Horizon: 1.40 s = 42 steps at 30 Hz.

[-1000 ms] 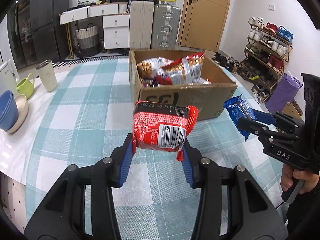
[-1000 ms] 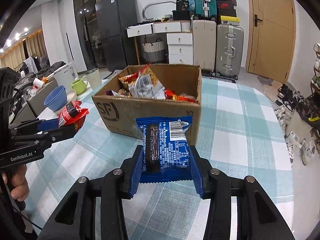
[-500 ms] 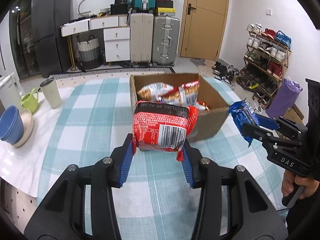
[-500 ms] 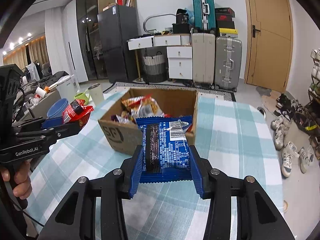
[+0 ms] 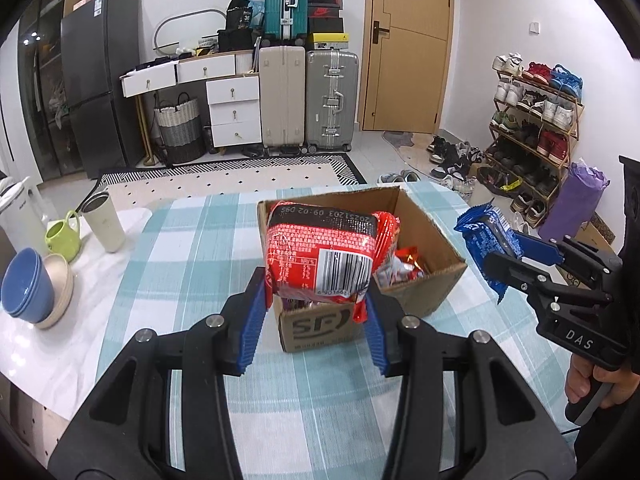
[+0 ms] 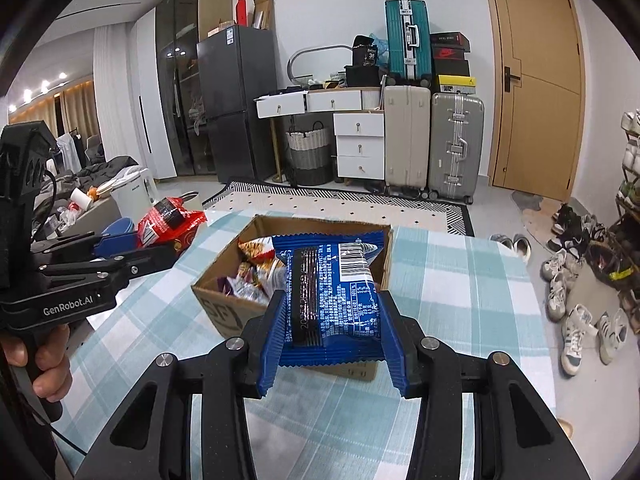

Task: Organize snacks
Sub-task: 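Lift both held packs and carry them over the cardboard box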

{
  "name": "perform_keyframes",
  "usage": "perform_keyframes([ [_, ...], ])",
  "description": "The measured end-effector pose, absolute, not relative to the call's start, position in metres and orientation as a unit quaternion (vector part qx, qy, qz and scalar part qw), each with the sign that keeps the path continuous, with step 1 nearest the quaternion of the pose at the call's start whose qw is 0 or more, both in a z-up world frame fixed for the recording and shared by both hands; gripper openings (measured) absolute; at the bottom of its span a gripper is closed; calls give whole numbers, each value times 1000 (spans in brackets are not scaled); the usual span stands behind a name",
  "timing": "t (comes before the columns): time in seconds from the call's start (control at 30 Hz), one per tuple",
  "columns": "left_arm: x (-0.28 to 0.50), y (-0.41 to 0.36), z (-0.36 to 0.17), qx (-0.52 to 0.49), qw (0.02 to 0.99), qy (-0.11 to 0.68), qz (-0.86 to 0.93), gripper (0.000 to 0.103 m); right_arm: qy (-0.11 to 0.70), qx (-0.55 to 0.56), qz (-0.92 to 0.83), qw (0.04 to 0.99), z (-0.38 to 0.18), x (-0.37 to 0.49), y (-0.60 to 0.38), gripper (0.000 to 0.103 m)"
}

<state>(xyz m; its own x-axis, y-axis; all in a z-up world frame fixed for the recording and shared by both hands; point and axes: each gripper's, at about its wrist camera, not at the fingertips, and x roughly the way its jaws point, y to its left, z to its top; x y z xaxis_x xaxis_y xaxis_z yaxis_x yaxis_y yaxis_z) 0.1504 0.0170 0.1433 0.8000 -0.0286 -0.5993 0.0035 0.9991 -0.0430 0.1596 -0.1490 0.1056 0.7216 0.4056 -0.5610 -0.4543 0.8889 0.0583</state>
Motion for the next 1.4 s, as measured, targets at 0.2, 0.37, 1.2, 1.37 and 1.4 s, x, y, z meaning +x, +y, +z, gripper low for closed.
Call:
perform_keyframes([
  [0.2,171,11,147,-19,948,318,-9,41,290,-43,232,927,110,169,-147,44],
  [0.37,183,12,143,-20,947,320,-9,41,290,-43,233,927,109,180,-146,44],
  [1.2,276,32,102,-33,937,347,-8,41,309,-41,238,920,82,244,-128,44],
  [1.37,295,34,90,-30,934,355,-9,41,314,-48,244,916,74,255,-120,44],
  [1.4,300,35,88,-31,934,357,-10,41,314,-50,245,916,73,257,-118,44],
])
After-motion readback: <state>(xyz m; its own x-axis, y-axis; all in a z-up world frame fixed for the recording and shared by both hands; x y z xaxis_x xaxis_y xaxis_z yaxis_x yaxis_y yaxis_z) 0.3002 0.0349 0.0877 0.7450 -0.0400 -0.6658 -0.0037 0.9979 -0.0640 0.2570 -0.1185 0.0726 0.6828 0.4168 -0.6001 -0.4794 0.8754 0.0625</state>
